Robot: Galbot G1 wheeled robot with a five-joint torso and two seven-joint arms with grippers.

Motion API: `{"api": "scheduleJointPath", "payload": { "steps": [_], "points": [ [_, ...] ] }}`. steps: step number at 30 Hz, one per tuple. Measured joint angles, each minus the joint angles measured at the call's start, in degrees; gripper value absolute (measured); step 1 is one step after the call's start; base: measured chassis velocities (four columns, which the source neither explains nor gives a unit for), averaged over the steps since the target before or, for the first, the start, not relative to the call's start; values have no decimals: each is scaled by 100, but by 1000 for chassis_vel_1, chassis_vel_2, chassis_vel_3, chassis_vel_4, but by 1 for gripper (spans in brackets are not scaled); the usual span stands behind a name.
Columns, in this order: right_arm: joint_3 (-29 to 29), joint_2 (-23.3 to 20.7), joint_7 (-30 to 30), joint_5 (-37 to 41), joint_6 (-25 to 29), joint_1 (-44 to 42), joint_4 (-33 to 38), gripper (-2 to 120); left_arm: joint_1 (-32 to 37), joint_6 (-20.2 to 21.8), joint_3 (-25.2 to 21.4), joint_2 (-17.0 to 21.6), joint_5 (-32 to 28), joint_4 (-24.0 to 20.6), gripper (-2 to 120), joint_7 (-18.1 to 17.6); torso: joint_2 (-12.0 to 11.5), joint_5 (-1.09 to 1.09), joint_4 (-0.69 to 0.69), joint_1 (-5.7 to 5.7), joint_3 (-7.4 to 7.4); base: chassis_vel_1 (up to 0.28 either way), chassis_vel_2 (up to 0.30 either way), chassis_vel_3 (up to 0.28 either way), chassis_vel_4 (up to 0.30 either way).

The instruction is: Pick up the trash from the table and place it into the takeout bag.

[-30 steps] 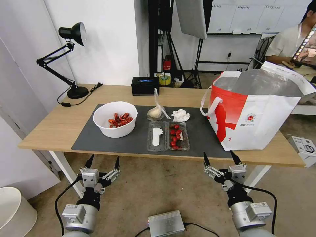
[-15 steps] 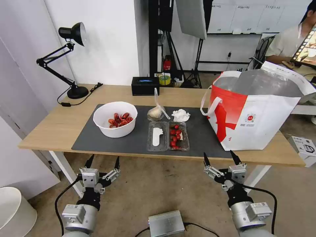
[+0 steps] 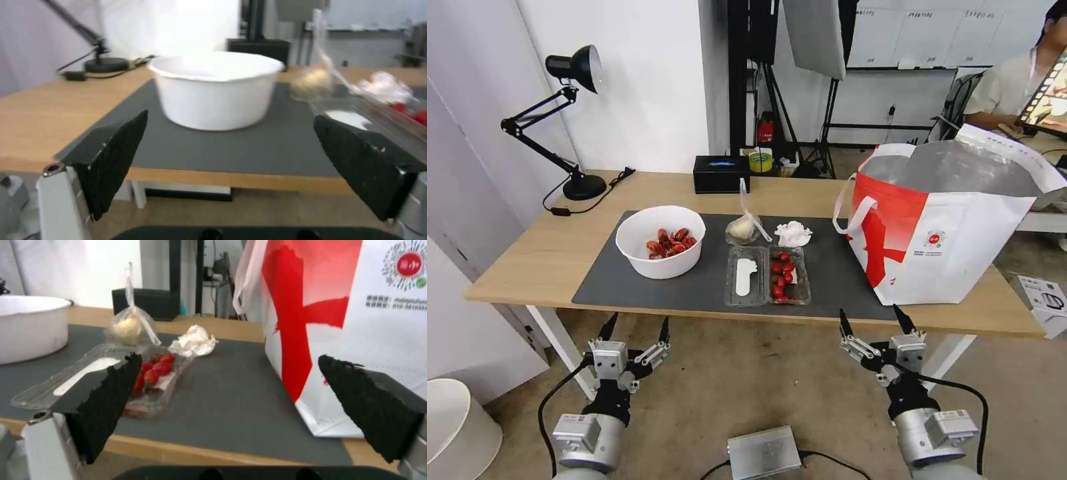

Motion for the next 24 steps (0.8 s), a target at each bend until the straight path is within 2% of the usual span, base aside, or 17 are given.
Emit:
{"api": "scheduleJointPath", "payload": {
  "steps": [2,3,5,7,8,12,13,17,18,21,22,24],
  "points": [
    [-66,-241,95,86,-8,78,-21,100,-55,-55,64,118,-238,-10,100,-424,0,-2,0,0,0,0,0,0,0],
    [-66,-241,95,86,-8,78,-21,100,-55,-55,64,118,-238,-10,100,-424,0,-2,0,0,0,0,0,0,0],
    [-180,-646,261,234,-29,221,-60,100,-118,-124,139,260,-525,-29,100,-949,0,0,1,0,0,0,0,0,0],
    [-283,-998,408,365,-45,343,-95,100,-150,-165,189,364,-757,-54,100,-1287,0,-1,0,0,0,0,0,0,0],
    [-283,-998,408,365,-45,343,-95,100,-150,-165,189,364,-757,-54,100,-1287,0,-1,0,0,0,0,0,0,0],
    [-492,-1746,717,636,-86,606,-166,100,26,-140,291,495,-1232,-177,100,-1329,0,0,1,0,0,0,0,0,0],
    [-492,-1746,717,636,-86,606,-166,100,26,-140,291,495,-1232,-177,100,-1329,0,0,1,0,0,0,0,0,0],
    [-703,-2497,1027,911,-130,867,-239,100,65,2,350,567,-1524,-247,100,-1280,0,0,1,0,1,0,0,0,0],
    [-703,-2497,1027,911,-130,867,-239,100,65,2,350,567,-1524,-247,100,-1280,0,0,1,0,1,0,0,0,0],
    [-870,-3091,1276,1127,-163,1077,-296,100,57,57,423,609,-1852,-300,100,-1249,0,0,1,0,0,0,0,0,0],
    [-870,-3091,1276,1127,-163,1077,-296,100,57,57,423,609,-1852,-300,100,-1249,0,0,1,0,0,0,0,0,0],
    [-995,-3455,1440,1266,-173,1221,-347,100,36,126,481,624,-2154,-353,100,-1257,0,-2,0,0,1,0,0,0,0]
  ]
}}
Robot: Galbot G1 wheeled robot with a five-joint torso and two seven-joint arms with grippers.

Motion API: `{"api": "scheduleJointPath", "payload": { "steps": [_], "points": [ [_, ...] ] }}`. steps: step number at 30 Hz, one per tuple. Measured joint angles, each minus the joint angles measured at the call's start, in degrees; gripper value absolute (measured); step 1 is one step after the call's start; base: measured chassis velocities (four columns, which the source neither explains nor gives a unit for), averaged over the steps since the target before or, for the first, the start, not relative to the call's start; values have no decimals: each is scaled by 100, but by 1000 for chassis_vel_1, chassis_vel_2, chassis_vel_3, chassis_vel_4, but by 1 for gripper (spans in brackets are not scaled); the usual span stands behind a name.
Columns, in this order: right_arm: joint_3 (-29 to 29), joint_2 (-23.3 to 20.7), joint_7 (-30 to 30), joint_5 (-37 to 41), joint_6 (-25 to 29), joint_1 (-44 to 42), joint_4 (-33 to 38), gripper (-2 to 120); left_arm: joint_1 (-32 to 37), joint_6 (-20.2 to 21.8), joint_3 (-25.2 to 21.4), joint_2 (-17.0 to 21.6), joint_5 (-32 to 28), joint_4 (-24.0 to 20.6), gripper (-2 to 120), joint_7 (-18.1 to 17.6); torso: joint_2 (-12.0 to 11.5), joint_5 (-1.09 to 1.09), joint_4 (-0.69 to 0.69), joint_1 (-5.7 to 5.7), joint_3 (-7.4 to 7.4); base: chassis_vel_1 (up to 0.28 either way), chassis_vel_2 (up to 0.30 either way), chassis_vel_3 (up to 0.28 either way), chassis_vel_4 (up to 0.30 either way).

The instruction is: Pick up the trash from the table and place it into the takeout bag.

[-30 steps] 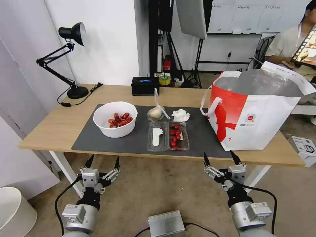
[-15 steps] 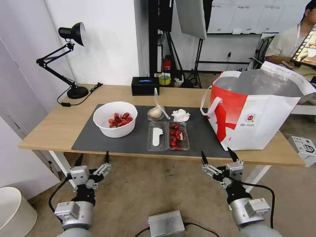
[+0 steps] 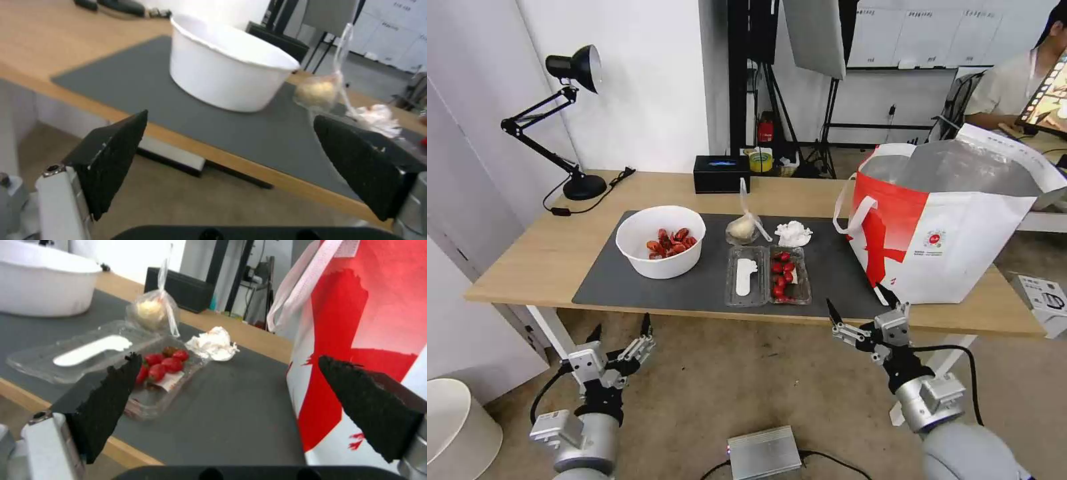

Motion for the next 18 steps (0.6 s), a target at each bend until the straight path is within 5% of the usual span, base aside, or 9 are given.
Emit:
{"api": "scheduleJointPath", "payload": {
  "steps": [18],
  "points": [
    [-191,-134,157,172,77,208,-167,100,-566,573,294,314,-2836,-346,100,-377,0,2,0,0,0,0,0,0,0]
  ]
}}
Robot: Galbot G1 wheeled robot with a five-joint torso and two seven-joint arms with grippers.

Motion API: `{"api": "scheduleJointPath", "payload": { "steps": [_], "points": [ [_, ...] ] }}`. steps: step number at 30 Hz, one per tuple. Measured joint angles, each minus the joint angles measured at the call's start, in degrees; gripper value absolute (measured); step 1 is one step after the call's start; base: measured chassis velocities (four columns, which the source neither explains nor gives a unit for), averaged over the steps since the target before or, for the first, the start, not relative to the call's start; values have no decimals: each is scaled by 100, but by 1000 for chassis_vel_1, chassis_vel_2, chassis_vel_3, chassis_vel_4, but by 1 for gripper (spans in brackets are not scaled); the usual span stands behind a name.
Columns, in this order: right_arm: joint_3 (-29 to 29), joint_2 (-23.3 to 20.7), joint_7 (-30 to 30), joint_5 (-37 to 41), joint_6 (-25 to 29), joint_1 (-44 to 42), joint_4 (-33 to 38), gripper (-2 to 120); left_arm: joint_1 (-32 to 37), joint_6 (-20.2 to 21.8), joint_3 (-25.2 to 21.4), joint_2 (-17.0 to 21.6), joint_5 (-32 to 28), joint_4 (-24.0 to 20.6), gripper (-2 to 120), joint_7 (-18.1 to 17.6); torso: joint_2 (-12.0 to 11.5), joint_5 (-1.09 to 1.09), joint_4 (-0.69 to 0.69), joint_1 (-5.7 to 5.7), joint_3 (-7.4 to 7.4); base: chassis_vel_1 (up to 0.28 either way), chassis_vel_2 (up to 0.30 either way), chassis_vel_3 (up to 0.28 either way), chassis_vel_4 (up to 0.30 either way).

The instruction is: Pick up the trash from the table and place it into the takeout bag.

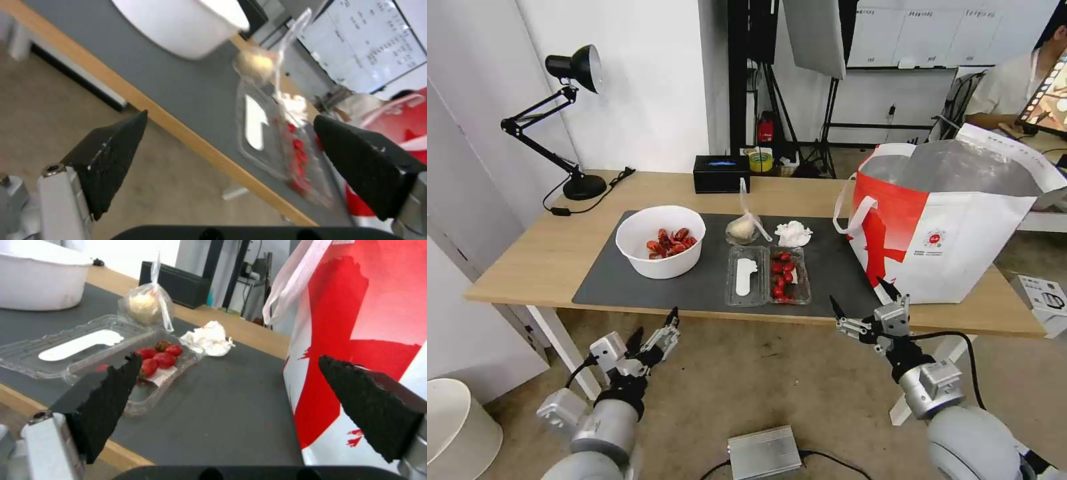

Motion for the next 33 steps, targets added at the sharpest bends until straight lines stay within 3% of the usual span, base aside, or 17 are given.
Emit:
{"api": "scheduleJointPath", "payload": {
  "steps": [2,8,23,33],
  "points": [
    [8,11,-5,0,2,-9,0,100,-145,127,8,54,-500,-25,100,-73,0,0,0,0,0,0,0,0,0],
    [30,51,-11,-1,4,-18,-14,100,-376,250,75,108,-1125,-48,100,-147,0,0,0,0,0,0,0,0,0],
    [161,122,-13,47,5,-79,-21,100,-1072,483,643,95,-1795,153,100,-655,0,0,0,0,0,0,0,0,0],
    [374,163,-13,56,-4,-239,-15,100,-1709,506,1178,-80,-2048,551,100,-851,0,0,1,0,-1,0,0,0,0]
  ]
}}
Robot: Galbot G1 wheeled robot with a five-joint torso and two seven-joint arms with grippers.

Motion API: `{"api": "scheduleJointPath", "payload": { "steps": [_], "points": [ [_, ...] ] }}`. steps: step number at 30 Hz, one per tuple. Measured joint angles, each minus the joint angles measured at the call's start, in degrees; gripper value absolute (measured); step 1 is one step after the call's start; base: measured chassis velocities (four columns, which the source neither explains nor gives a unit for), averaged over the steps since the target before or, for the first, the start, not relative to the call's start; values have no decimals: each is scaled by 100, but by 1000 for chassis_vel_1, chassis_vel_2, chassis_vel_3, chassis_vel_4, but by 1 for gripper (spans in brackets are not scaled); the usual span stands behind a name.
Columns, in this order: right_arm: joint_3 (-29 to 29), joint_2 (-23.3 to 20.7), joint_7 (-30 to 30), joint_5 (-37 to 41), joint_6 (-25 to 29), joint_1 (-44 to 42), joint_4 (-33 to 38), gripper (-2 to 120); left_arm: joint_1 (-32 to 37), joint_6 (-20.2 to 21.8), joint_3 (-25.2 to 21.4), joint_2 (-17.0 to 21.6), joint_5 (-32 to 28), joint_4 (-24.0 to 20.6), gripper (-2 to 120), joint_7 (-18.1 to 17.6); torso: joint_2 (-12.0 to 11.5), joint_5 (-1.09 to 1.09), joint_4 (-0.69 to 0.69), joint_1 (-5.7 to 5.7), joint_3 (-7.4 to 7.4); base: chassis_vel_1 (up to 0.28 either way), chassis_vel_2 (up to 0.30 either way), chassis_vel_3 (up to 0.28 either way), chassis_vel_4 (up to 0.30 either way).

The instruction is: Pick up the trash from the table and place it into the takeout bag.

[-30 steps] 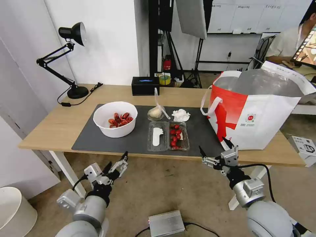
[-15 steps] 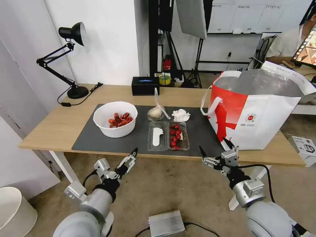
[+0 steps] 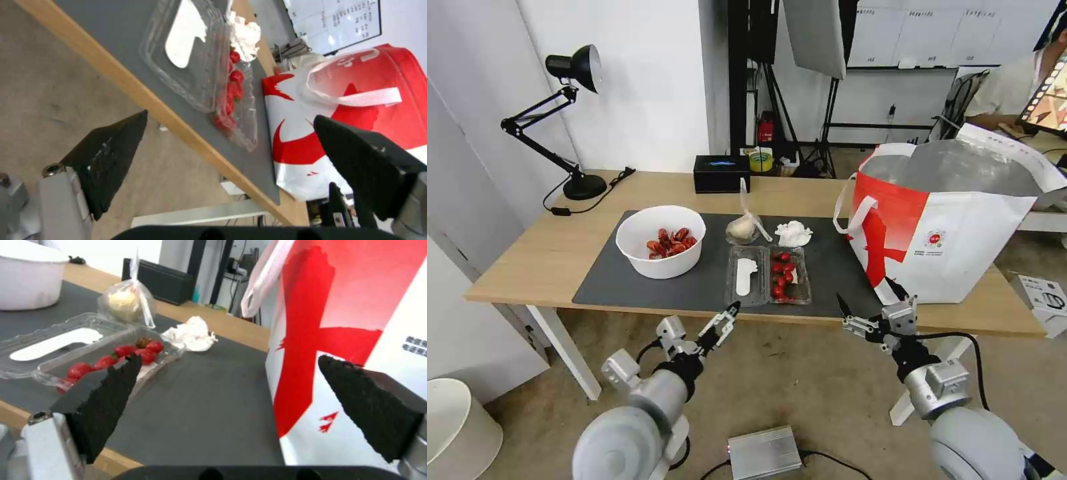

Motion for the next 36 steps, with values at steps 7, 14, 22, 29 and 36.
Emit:
{"api": "scheduleJointPath", "payload": {
  "steps": [7,14,22,29,36],
  "points": [
    [117,49,8,4,-2,-84,3,100,-499,-5,206,-52,-200,286,100,-213,0,0,-1,0,0,0,0,0,0],
    [137,86,23,2,-3,-130,-8,100,-801,-5,412,-112,-253,454,100,-319,-1,0,0,0,0,0,0,0,0],
    [251,89,44,-4,-5,-202,-7,100,-1100,82,616,-222,-347,512,100,-641,0,0,-1,0,0,0,0,0,0],
    [293,132,87,-20,-5,-244,-3,100,-1351,86,746,-231,-594,574,100,-913,0,0,-1,0,1,0,0,0,0],
    [312,158,101,-26,-5,-247,-9,100,-1620,91,912,-323,-732,728,100,-1074,0,0,-1,-1,0,0,0,0,0]
  ]
}}
